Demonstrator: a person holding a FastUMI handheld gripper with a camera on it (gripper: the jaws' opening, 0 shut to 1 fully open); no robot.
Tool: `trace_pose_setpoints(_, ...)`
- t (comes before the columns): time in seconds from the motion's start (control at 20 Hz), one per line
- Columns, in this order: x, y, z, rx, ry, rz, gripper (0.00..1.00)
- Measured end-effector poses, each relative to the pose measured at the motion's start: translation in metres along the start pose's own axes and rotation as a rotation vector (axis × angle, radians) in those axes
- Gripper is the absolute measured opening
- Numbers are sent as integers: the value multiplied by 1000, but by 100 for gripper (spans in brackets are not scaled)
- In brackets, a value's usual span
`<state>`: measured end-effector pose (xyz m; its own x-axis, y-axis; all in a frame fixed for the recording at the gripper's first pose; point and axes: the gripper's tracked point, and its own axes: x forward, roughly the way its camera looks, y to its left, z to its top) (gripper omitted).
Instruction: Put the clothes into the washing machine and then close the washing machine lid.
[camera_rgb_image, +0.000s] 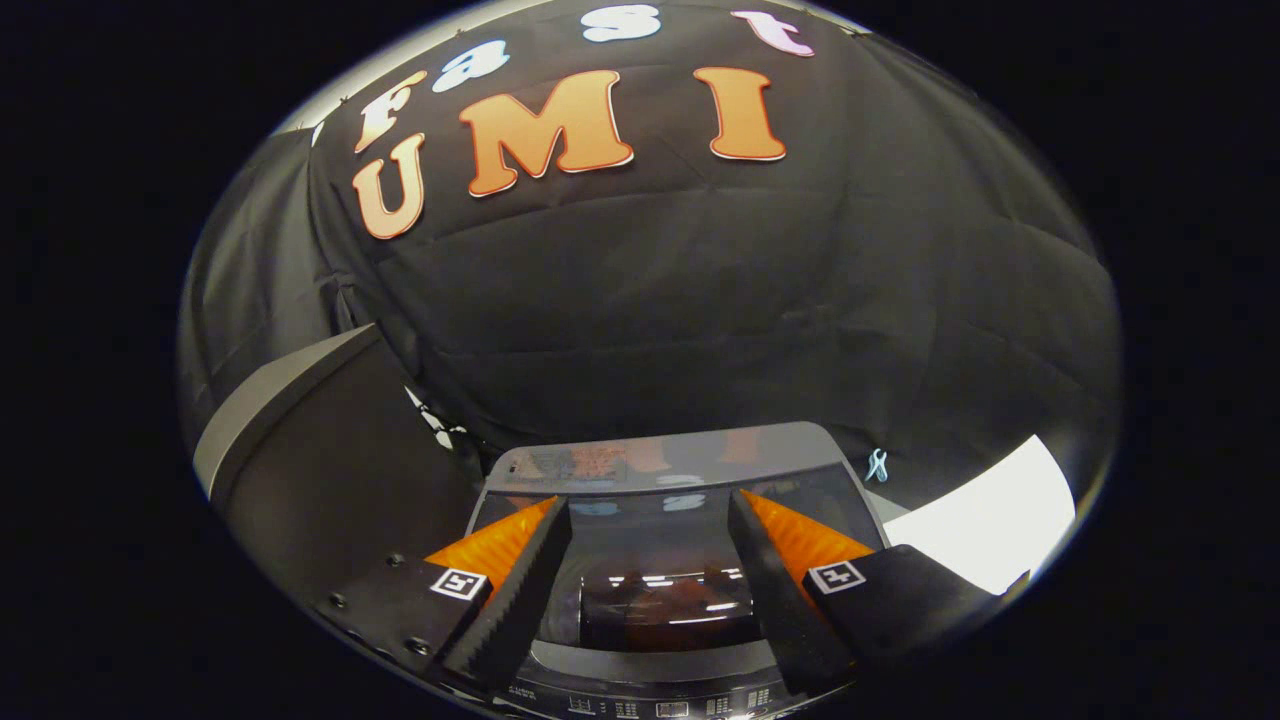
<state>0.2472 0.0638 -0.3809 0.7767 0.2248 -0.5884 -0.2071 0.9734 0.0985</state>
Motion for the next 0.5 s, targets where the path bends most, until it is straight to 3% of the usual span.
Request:
trace_pose_setpoints(0.25,-13,-3,19,-6,-42,-6,100)
trace_pose_setpoints(0.5,-46,16,68,-52,-152,24,100)
